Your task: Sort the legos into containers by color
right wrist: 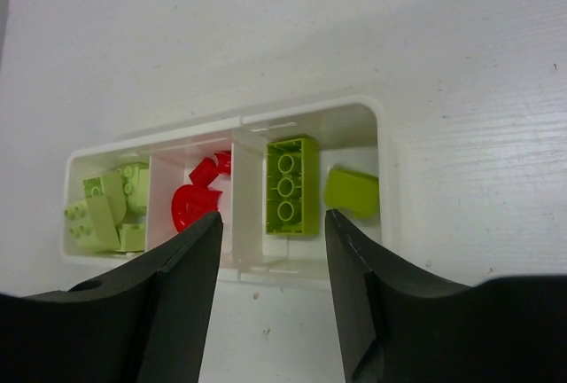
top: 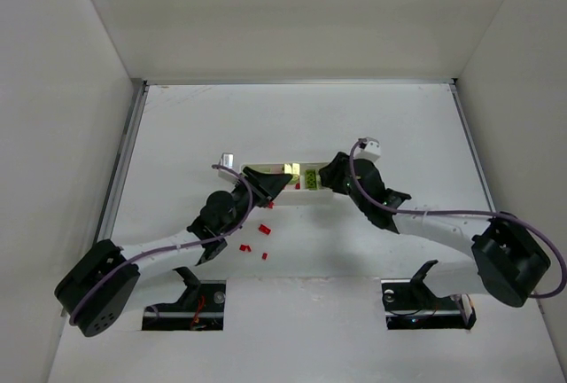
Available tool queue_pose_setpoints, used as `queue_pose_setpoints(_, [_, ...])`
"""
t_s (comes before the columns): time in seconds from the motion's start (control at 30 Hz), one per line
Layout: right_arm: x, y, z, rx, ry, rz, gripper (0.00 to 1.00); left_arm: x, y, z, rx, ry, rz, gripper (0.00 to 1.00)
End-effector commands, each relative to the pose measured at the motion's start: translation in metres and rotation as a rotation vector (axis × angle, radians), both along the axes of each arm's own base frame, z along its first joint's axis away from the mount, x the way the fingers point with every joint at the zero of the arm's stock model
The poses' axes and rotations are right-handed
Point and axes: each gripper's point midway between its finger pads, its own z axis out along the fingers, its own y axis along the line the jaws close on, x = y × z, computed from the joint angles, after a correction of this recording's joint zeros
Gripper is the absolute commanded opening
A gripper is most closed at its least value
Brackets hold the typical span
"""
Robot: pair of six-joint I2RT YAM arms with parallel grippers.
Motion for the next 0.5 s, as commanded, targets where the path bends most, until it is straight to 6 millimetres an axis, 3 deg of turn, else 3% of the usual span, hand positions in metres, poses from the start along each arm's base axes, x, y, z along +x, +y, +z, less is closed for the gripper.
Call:
queue_pose_setpoints(0.0, [0.004, 0.008, 0.046, 0.091, -0.109, 0.016, 0.57, 0.003, -0.007, 0.041, -0.089, -0.090, -0.015, 0.23])
queue_pose_setpoints(0.2, [-0.016, 0.006, 0.077, 0.253, -0.164, 0.049, 0.63, 0.004, -0.011, 0.048, -0.140, -0.078, -0.030, 0.23])
queue_pose_setpoints(0.33, [-0.038, 0.021, 0.110, 0.468, -0.221, 0.159, 0.73, 0.003, -0.014, 0.053, -0.178, -0.083, -0.048, 0.23])
queue_pose_setpoints(0.47, [-0.051, 0.042, 0.119, 0.614, -0.192, 0.278, 0.76, 0.002, -0.019, 0.058, -0.193, -0.083, -0.064, 0.23])
